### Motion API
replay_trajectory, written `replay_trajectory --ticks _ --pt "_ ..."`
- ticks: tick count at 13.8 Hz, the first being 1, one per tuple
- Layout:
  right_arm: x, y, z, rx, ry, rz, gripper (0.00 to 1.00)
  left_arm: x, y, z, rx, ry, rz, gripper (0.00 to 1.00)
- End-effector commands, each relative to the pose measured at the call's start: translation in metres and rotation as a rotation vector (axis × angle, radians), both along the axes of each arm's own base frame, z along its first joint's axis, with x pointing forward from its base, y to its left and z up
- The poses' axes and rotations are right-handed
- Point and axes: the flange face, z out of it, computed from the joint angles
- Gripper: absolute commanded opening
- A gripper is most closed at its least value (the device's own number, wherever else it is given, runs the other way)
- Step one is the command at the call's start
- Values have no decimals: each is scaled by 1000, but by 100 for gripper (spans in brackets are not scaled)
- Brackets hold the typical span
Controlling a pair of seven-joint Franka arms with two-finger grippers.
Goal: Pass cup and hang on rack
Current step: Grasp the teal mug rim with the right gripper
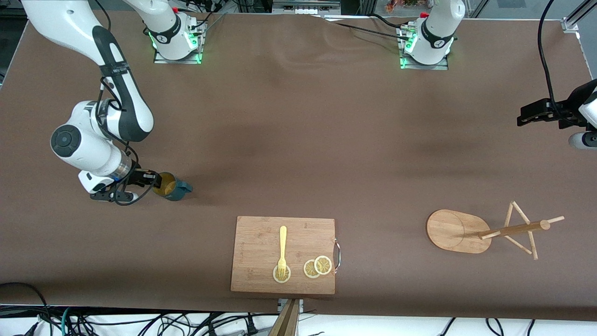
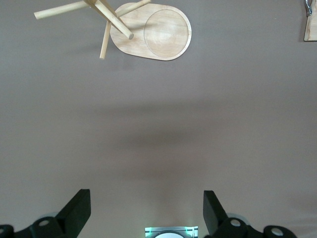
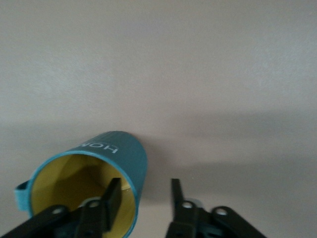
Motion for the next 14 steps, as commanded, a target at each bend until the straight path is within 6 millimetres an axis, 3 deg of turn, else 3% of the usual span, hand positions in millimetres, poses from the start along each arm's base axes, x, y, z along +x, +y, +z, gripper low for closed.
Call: replay_trajectory --ticks 1,3,6,8,11,12,14 --pt "1 1 -3 4 -7 15 0 3 -1 5 13 -13 5 100" --pt "3 4 6 8 -24 21 0 4 -2 4 13 -8 5 100" --pt "4 57 40 53 -3 9 0 5 -1 5 12 -13 5 100" --pt "-1 122 59 98 30 -32 0 5 -1 5 12 -13 5 100" --pt "-20 234 81 147 24 -111 0 5 -1 5 13 -13 6 100" --pt "-28 275 80 147 25 -122 0 5 -1 5 13 -13 6 100" --pt "-35 327 78 146 17 -207 0 5 -1 5 13 -13 6 100"
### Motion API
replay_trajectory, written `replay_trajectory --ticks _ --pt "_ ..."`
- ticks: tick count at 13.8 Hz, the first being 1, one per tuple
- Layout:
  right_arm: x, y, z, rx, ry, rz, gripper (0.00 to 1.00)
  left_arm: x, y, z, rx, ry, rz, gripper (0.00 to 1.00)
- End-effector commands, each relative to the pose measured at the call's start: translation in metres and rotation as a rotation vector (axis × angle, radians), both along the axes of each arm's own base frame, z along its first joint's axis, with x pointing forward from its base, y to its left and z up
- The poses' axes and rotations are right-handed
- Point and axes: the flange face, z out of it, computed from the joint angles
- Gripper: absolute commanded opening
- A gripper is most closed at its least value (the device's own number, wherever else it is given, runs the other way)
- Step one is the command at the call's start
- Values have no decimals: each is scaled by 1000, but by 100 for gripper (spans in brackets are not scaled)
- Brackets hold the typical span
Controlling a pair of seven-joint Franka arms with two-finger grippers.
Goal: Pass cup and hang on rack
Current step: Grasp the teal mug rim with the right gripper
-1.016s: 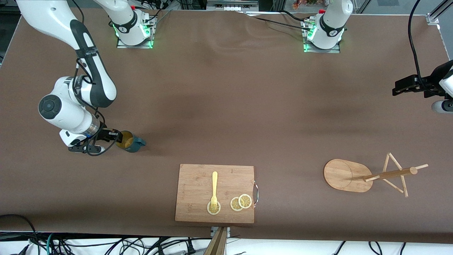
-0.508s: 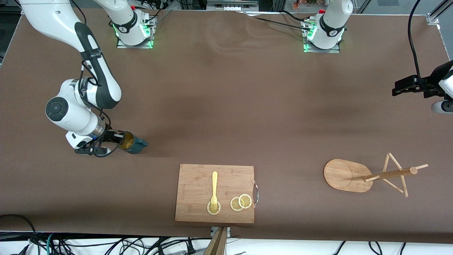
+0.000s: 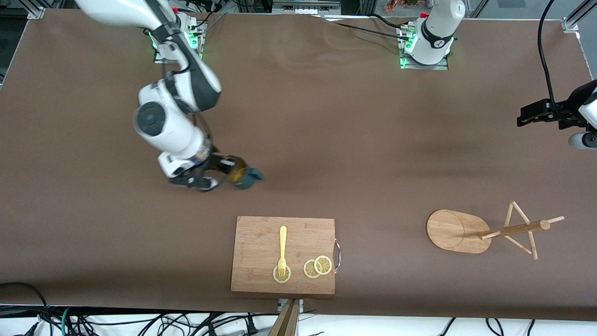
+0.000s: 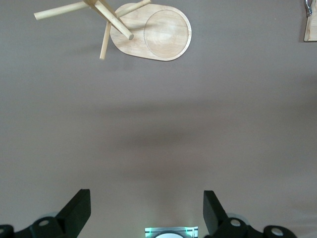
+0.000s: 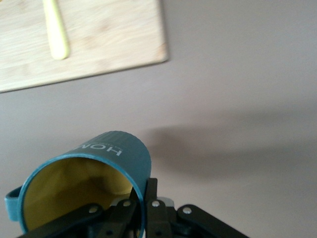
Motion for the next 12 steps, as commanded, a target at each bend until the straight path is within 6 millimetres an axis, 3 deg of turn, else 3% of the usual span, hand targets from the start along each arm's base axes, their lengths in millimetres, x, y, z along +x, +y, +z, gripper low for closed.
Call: replay_trajectory --ticks 1,4,6,12 --pt "-1 67 -7 -19 -7 -88 0 4 -1 6 13 -13 5 100" --pt "-17 133 -28 -45 -27 -165 0 4 -1 6 13 -13 5 100" --pt "-27 165 -43 -74 -63 -152 0 4 -1 6 13 -13 5 100" --pt "-34 178 -48 -84 -83 -130 0 4 -2 6 13 -13 5 100"
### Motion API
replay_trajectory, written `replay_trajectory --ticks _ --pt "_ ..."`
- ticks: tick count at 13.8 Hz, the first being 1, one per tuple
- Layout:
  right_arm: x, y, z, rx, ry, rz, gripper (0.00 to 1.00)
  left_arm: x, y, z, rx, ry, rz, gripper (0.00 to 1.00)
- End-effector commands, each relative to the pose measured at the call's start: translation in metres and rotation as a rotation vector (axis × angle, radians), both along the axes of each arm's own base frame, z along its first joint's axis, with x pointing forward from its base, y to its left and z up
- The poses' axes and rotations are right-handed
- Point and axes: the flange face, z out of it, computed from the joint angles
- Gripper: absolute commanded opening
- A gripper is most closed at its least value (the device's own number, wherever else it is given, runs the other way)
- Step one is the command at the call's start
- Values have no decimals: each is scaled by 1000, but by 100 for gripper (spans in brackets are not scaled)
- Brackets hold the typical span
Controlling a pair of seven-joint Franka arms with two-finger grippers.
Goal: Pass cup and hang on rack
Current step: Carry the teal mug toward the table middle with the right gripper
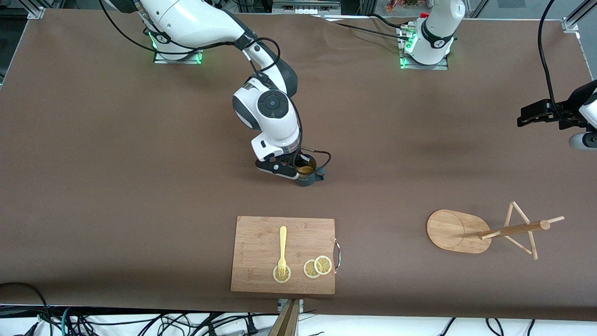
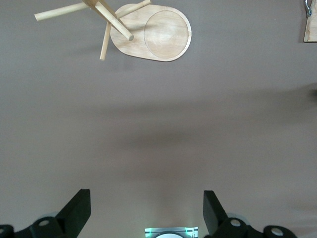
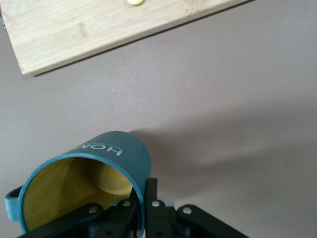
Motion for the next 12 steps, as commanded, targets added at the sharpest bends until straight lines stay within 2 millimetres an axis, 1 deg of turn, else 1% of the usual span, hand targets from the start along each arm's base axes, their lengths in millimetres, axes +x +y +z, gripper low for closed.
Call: replay_trajectory --ticks 1,4,12 --pt "-2 8 7 -11 -17 5 0 4 -1 5 13 -11 6 100" --pt "-1 8 9 -12 -21 10 0 4 -1 5 13 -11 6 100" --pt "-1 8 8 -44 -51 47 0 4 -1 5 13 -11 5 100"
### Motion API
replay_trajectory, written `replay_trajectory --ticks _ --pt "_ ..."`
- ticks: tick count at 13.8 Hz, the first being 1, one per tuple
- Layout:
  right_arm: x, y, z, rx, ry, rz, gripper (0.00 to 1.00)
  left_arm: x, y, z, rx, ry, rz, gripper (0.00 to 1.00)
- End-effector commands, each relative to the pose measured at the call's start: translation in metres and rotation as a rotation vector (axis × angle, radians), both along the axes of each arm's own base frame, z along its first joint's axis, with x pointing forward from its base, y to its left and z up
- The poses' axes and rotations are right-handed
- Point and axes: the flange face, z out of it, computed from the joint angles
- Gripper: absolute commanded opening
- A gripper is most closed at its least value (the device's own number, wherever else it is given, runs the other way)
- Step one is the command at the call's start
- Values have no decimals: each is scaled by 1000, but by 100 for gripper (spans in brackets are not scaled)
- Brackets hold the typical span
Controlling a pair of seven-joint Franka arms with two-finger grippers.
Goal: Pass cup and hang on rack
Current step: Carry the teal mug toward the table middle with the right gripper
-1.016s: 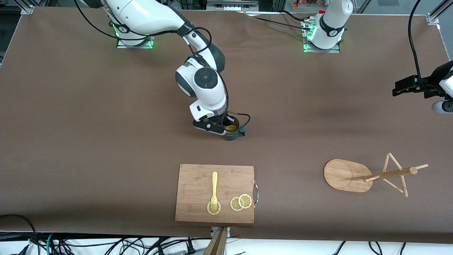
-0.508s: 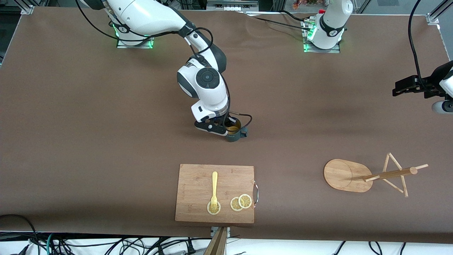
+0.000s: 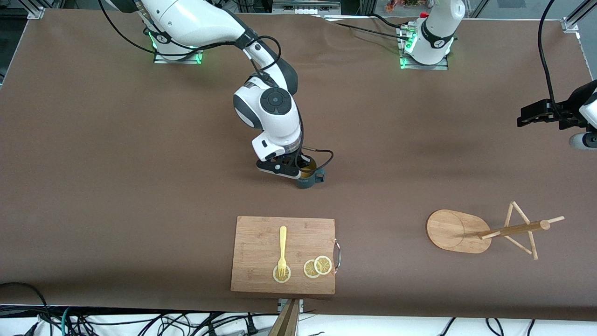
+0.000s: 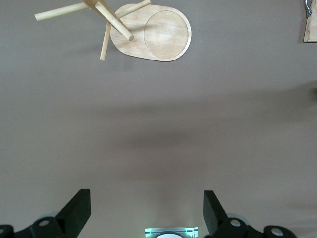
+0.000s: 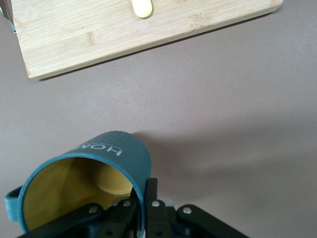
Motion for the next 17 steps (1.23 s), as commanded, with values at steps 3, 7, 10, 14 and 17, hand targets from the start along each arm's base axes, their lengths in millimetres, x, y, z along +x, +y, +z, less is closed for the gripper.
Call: replay_trajectory --ticks 3,7,10,14,17 --pt "0 4 6 -14 -14 9 0 4 -1 4 13 -10 5 100" --pt "0 4 6 -16 -14 10 0 4 -1 4 13 -10 5 100" --pt "0 4 6 -16 -16 11 0 4 -1 4 13 -10 5 100" --pt "0 4 6 -15 -14 1 100 4 -1 4 13 -10 5 100" --pt "2 3 9 -11 -14 0 100 4 -1 4 13 -10 5 100"
